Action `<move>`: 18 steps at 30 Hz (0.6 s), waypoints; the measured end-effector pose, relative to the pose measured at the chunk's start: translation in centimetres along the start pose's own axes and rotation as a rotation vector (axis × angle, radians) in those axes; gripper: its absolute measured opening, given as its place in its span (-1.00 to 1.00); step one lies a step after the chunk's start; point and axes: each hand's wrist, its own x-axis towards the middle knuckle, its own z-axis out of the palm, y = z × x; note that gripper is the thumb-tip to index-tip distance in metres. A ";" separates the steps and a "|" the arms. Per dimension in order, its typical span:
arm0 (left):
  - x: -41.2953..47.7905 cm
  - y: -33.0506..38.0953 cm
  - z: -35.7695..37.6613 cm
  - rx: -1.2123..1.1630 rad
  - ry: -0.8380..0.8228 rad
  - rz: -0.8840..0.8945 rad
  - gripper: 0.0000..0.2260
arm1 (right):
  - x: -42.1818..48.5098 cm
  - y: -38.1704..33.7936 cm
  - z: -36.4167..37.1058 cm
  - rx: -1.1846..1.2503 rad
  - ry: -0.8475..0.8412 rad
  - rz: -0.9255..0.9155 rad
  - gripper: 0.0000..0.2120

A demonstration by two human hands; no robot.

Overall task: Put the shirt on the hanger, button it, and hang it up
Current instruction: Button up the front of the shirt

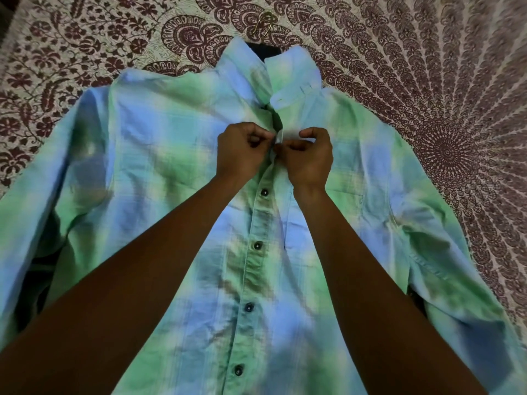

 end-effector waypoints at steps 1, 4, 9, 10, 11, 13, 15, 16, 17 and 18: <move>0.0 0.0 0.0 -0.005 -0.005 -0.006 -0.92 | 0.0 0.1 0.1 0.014 0.006 0.030 -0.62; -0.1 -0.1 -0.1 -0.031 -0.014 -0.020 -0.90 | -0.2 0.2 0.3 0.016 -0.006 0.045 -0.64; 0.0 0.0 -0.2 -0.069 -0.017 -0.032 -0.90 | -0.4 -0.1 0.1 0.006 -0.013 0.022 -0.73; 0.0 -0.1 -0.2 -0.076 -0.016 -0.036 -0.90 | -0.4 -0.1 0.1 0.012 -0.017 0.027 -0.73; 0.0 -0.1 -0.1 -0.081 -0.014 -0.039 -0.90 | -0.4 -0.1 0.1 0.018 -0.023 0.031 -0.73; 0.0 -0.2 -0.1 -0.080 -0.008 -0.042 -0.91 | -0.4 -0.1 0.1 0.028 -0.033 0.029 -0.73; 0.1 -0.1 -0.1 -0.058 -0.002 -0.035 -0.90 | -0.4 0.1 0.1 0.037 -0.037 0.019 -0.72; 0.1 -0.1 -0.1 -0.042 -0.001 -0.027 -0.90 | -0.4 0.1 0.1 0.044 -0.040 0.014 -0.72; 0.2 0.0 -0.1 -0.026 -0.002 -0.019 -0.90 | -0.5 0.1 0.2 0.052 -0.044 0.010 -0.72; 0.3 0.0 -0.1 -0.014 -0.002 -0.013 -0.90 | -0.5 0.2 0.2 0.062 -0.049 0.009 -0.73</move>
